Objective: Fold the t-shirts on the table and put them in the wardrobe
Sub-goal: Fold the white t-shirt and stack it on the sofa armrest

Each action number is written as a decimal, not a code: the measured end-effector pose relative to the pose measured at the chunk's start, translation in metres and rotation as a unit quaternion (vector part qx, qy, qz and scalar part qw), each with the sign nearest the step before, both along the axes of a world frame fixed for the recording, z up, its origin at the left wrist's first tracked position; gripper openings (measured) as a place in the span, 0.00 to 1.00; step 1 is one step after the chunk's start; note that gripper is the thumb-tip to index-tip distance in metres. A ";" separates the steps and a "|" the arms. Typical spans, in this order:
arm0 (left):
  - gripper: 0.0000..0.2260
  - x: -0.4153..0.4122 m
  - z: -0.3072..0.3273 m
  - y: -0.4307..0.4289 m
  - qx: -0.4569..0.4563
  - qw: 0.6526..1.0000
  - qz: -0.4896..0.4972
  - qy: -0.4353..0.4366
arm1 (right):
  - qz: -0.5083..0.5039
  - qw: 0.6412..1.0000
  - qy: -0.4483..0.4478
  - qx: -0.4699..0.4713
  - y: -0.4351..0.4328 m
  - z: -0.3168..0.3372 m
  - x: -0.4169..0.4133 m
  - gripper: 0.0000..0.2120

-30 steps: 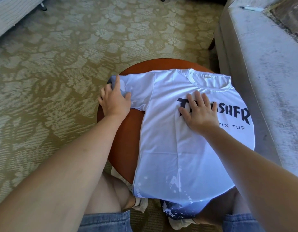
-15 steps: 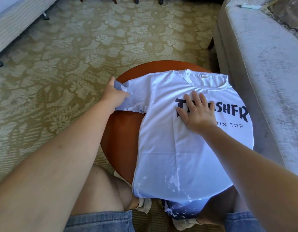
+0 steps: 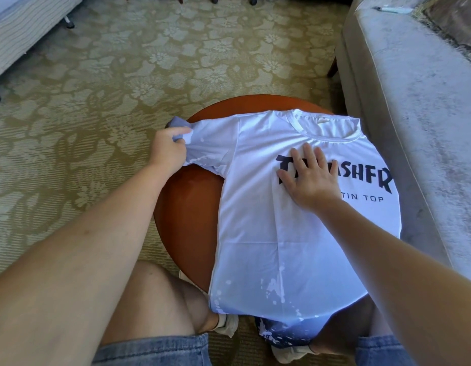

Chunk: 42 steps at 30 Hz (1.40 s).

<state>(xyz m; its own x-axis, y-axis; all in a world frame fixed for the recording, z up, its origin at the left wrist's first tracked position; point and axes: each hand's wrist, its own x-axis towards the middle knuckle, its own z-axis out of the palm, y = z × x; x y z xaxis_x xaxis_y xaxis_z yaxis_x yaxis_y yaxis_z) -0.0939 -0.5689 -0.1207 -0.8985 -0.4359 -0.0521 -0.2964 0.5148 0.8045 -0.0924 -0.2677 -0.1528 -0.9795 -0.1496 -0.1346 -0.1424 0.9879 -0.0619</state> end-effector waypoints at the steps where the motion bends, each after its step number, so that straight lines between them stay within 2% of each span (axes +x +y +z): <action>1: 0.17 0.000 -0.002 -0.003 -0.006 1.000 0.001 -0.007 | -0.001 1.000 -0.002 0.001 -0.003 0.000 0.000 0.34; 5: 0.21 0.001 0.000 -0.016 -0.030 0.999 0.017 -0.033 | 0.008 1.000 -0.003 0.000 -0.024 -0.001 -0.002 0.34; 10: 0.33 0.008 0.013 -0.042 -0.052 0.997 0.022 -0.058 | 0.028 1.000 -0.009 -0.005 -0.061 0.001 -0.001 0.35; 12: 0.34 0.009 0.021 -0.053 -0.078 0.994 0.023 -0.071 | 0.028 0.999 -0.021 -0.004 -0.080 0.002 -0.001 0.36; 16: 0.34 0.014 0.041 -0.055 -0.171 0.982 -0.006 -0.076 | 0.041 0.999 -0.030 0.000 -0.106 0.007 0.002 0.40; 20: 0.31 0.010 0.056 -0.029 -0.252 0.962 -0.075 -0.076 | 0.026 0.999 -0.036 -0.024 -0.092 0.016 0.009 0.41; 23: 0.33 0.004 0.056 0.009 -0.219 0.961 -0.154 -0.069 | 0.000 0.999 -0.042 -0.024 -0.060 0.020 0.014 0.42; 25: 0.38 0.007 0.051 0.039 -0.154 0.965 -0.210 -0.045 | -0.018 0.999 -0.037 -0.013 -0.034 0.021 0.017 0.42; 27: 0.33 0.015 0.044 0.064 -0.128 0.976 -0.177 0.015 | -0.032 0.999 -0.026 -0.010 -0.012 0.020 0.019 0.42; 29: 0.25 0.020 0.033 0.077 -0.181 0.976 -0.101 0.066 | -0.032 0.999 -0.029 -0.012 0.003 0.016 0.024 0.41; 30: 0.23 0.020 0.025 0.078 -0.218 0.972 -0.079 0.047 | -0.027 0.999 -0.032 -0.011 0.007 0.012 0.026 0.41; 31: 0.24 0.019 0.017 0.076 -0.255 0.964 -0.078 -0.008 | -0.021 0.999 -0.033 -0.009 0.009 0.008 0.029 0.41; 33: 0.29 0.019 -0.001 0.070 -0.313 0.930 -0.119 -0.152 | -0.012 1.000 -0.027 -0.002 0.009 0.004 0.031 0.41; 35: 0.31 0.022 -0.016 0.068 -0.336 0.901 -0.156 -0.228 | -0.008 1.000 -0.027 0.003 0.006 0.002 0.030 0.41; 42: 0.35 0.019 -0.023 0.040 -0.363 0.891 -0.158 -0.222 | -0.009 1.000 -0.026 -0.006 -0.022 0.001 0.026 0.42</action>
